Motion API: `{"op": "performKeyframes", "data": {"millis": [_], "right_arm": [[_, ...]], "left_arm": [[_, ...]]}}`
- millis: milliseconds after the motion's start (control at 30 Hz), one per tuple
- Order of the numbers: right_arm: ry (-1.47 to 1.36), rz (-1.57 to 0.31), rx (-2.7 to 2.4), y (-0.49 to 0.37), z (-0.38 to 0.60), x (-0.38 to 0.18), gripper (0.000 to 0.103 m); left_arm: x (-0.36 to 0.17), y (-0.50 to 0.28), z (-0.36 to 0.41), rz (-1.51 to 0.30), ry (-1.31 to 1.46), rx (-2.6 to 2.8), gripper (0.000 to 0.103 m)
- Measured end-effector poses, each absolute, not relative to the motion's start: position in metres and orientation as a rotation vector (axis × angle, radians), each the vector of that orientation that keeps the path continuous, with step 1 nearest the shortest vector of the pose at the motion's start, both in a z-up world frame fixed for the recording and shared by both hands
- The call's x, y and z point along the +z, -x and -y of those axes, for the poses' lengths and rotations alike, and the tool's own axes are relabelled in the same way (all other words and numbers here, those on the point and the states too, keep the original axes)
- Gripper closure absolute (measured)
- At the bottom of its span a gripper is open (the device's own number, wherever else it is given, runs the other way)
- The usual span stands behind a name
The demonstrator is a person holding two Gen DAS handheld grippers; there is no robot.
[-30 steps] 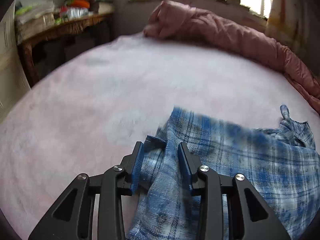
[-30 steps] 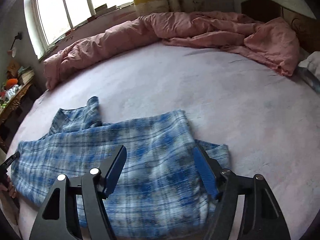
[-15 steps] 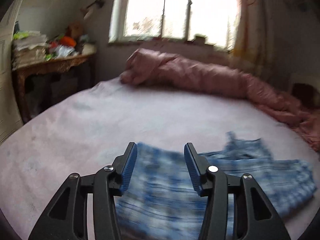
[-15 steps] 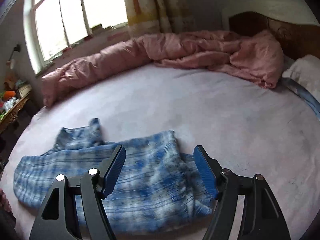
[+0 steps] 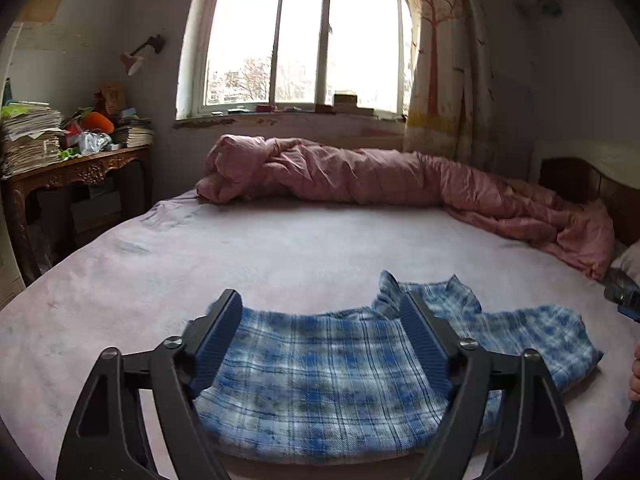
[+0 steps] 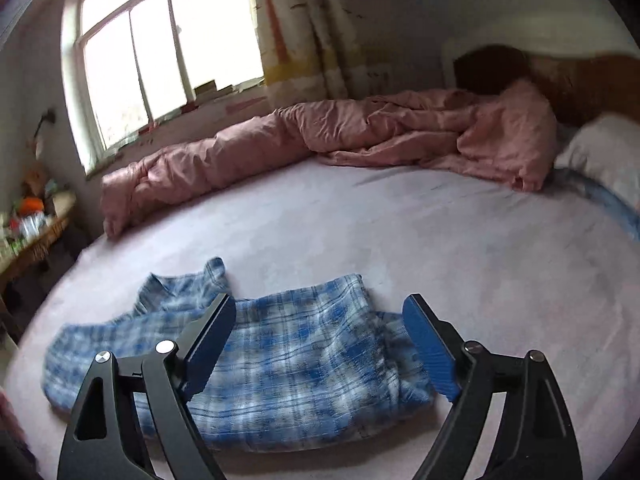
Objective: Fold large clothes
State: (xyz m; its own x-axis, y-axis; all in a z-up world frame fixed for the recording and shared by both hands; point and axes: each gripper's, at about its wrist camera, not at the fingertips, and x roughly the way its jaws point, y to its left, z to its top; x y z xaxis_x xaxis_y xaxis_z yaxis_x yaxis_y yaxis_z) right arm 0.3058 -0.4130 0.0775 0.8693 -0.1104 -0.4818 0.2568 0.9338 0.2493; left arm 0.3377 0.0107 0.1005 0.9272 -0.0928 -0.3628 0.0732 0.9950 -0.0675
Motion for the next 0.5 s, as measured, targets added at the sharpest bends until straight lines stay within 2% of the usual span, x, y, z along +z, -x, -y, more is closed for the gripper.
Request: {"op": "performKeyframes", "data": {"millis": [33, 233, 400, 500], "right_arm": [[-0.346, -0.483, -0.196, -0.305, 0.416, 0.075, 0.009], [-0.495, -0.654, -0.272, -0.307, 0.421, 0.037, 0.009], [-0.508, -0.713, -0.366, -0.295, 0.414, 0.017, 0.009], [-0.635, -0.796, -0.268, -0.296, 0.419, -0.008, 0.009]], "left_arm": [[0.097, -0.338, -0.006, -0.383, 0.052, -0.087, 0.019], [0.070, -0.326, 0.022, -0.470, 0.060, -0.155, 0.013], [0.052, -0.305, 0.038, -0.447, -0.049, -0.119, 0.009], [0.044, -0.293, 0.041, -0.410, -0.102, -0.086, 0.007]]}}
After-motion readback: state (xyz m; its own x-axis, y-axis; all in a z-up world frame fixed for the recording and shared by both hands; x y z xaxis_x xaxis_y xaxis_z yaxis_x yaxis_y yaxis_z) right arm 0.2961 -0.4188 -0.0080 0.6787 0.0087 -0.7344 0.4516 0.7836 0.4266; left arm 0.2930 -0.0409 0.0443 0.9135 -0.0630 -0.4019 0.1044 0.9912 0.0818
